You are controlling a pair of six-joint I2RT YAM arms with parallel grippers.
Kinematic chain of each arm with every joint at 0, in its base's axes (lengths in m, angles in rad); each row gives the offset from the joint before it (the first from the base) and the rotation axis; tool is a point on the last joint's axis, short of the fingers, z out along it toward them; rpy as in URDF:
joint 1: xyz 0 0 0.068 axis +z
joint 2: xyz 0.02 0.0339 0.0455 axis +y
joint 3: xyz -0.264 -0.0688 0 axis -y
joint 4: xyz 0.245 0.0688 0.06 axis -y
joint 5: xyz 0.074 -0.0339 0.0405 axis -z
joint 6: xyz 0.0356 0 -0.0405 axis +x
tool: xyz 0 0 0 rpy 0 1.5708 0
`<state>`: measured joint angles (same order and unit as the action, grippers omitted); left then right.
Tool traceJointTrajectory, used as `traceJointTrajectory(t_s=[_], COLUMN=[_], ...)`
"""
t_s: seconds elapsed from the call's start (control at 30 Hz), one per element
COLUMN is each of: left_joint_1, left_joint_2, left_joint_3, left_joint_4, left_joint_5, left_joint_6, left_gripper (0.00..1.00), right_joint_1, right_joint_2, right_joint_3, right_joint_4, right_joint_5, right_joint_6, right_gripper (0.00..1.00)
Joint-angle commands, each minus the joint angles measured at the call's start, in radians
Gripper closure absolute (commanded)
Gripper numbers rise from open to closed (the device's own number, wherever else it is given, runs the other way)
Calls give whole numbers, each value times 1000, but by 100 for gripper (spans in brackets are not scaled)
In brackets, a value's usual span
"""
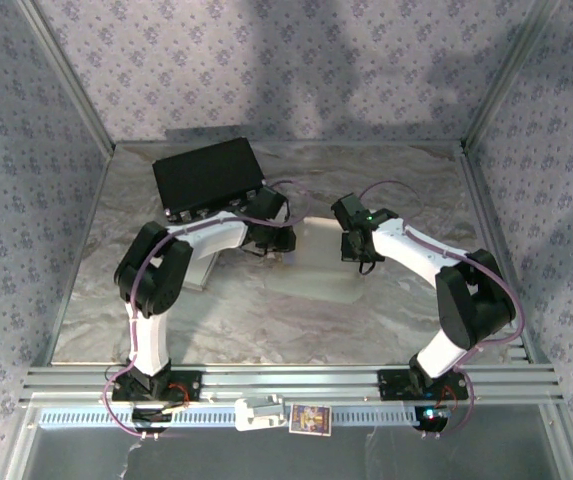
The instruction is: Fold the paper box
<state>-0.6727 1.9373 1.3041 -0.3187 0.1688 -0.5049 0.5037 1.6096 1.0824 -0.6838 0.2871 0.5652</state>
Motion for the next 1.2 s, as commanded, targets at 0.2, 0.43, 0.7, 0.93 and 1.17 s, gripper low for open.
traceJointTrajectory(t_s=[0.2, 0.43, 0.7, 0.93, 1.17], left_joint_1=[-26, -50, -123, -171, -159], left_joint_2=[-44, -9, 53, 61, -13], left_joint_3=[-37, 13, 87, 101, 74], left_joint_4=[-95, -149, -339, -379, -269], left_joint_5=[-235, -301, -524, -600, -500], left_joint_6=[-41, -67, -218, -264, -175], left_gripper=[78, 100, 100, 100, 72], right_joint_1=[6, 8, 8, 13, 9], right_joint_2=[15, 35, 50, 58, 50], right_joint_3=[12, 24, 33, 46, 38], right_joint_4=[-71, -72, -76, -81, -74], right_joint_5=[27, 12, 4, -8, -18], right_joint_6=[-1, -8, -5, 3, -9], right_gripper=[100, 100, 100, 100, 100])
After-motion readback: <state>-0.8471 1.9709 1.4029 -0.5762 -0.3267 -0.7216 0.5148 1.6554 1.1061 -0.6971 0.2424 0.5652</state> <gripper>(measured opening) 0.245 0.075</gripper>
